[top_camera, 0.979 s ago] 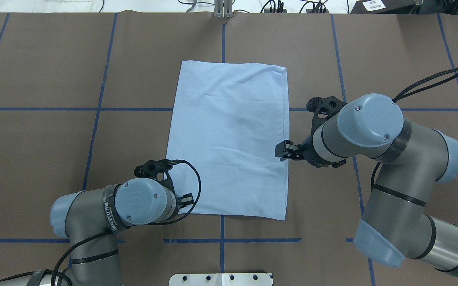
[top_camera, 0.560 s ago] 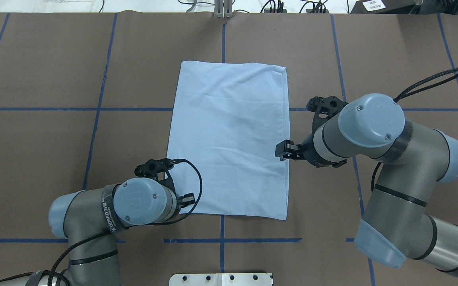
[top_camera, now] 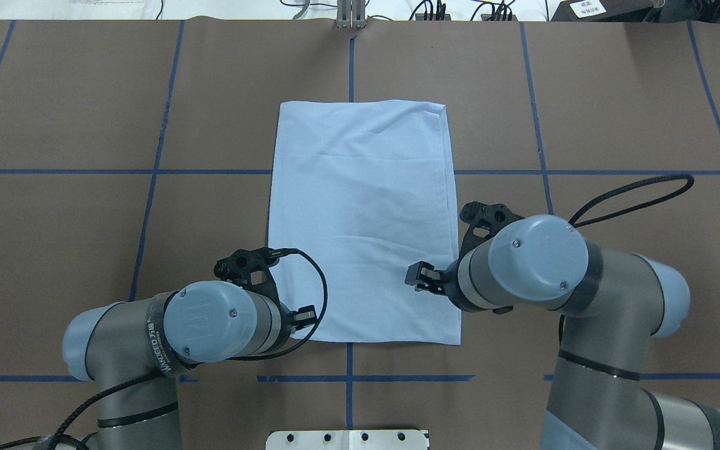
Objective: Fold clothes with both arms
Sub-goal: 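Move both grippers to the shirt's near corners, closest to the robot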
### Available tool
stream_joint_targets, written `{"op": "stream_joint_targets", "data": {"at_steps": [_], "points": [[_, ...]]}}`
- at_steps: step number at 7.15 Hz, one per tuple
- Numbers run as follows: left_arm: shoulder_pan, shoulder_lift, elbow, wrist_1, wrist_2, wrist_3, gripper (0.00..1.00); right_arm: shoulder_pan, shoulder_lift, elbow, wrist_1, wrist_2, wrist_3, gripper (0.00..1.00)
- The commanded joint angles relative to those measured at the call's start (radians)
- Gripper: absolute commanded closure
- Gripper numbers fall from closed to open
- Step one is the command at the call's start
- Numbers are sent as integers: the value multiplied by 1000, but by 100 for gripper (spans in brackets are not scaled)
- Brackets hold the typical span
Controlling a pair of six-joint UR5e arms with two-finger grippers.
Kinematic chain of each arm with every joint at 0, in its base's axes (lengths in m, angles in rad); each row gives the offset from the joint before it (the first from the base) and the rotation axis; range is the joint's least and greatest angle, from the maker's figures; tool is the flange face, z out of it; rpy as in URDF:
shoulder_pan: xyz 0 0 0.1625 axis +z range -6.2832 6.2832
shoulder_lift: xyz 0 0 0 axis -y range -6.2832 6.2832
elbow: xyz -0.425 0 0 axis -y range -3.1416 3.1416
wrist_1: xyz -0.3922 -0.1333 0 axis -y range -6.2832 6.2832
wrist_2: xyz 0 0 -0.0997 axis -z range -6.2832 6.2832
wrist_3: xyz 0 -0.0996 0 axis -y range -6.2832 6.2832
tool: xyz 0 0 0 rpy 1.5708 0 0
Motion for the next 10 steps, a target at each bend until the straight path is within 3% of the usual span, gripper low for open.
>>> {"op": "stream_joint_targets", "data": {"at_steps": [1, 5, 7, 10], "points": [[7, -4, -6, -1, -2, 2, 100, -75, 9, -59, -3, -44, 225, 0], [7, -5, -2, -2, -2, 2, 100, -75, 9, -110, 8, -64, 290, 0], [13, -5, 1, -2, -3, 3, 100, -75, 68, -174, 8, -71, 290, 0], [15, -5, 1, -2, -3, 3, 100, -81, 61, -176, 8, -70, 301, 0]]}}
